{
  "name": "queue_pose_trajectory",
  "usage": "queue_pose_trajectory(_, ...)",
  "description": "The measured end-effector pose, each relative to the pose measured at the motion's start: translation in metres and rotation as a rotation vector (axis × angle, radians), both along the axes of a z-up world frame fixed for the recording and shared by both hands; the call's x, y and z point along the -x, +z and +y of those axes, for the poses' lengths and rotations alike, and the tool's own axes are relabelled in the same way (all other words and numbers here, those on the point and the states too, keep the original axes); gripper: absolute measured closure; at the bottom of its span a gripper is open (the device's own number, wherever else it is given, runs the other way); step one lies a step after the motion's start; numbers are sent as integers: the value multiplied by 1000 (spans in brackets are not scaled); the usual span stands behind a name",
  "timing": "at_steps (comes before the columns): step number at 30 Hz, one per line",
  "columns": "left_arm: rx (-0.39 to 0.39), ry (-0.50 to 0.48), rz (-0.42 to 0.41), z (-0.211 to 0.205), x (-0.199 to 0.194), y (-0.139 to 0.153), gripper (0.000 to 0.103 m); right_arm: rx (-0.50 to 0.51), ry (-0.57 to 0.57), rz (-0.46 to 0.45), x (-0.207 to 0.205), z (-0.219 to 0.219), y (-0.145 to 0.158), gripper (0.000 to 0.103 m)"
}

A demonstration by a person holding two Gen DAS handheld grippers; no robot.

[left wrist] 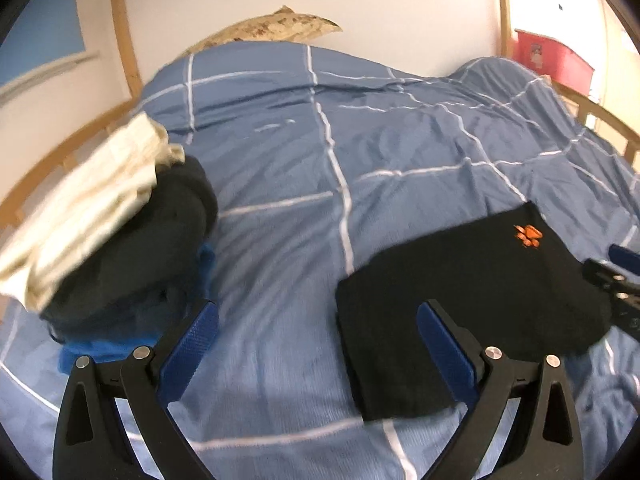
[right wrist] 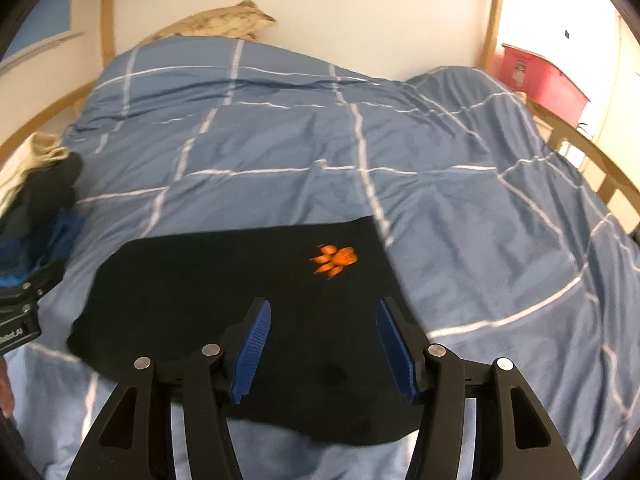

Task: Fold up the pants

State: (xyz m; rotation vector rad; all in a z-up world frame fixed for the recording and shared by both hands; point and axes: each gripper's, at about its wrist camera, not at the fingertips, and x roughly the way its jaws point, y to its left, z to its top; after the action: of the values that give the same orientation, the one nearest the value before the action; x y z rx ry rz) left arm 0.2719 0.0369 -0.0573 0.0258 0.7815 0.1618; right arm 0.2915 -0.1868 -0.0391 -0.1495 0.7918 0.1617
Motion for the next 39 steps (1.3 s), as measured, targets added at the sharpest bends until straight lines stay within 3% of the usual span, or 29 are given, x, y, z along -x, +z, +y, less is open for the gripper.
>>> queue_pose_trajectory(8, 72, -107, 36, -10, 11, -32, 17, 2, 53, -5, 10, 26, -38, 47)
queue_pose_trajectory(12, 168, -107, 54, -3, 3, -43, 27, -10, 44, 39, 8, 28, -56, 47)
queue_pose_trajectory(18, 255, -70, 78, 12, -2, -56, 33, 37, 10, 99, 16, 21, -80, 47)
queue_pose_trajectory(22, 343, -77, 113, 17, -11, -70, 46, 15, 7, 108, 18, 16, -83, 47)
queue_pose_trajectory(28, 505, -73, 159, 30, -27, -86, 50, 29, 1, 99, 20, 17, -86, 47)
queue_pose_trajectory(36, 559, -59, 201, 30, -38, -99, 50, 45, -5, 94, 21, 19, -88, 47)
queue_pose_trajectory(39, 537, -62, 206, 24, -39, -96, 57, 42, -7, 96, 21, 19, -89, 47)
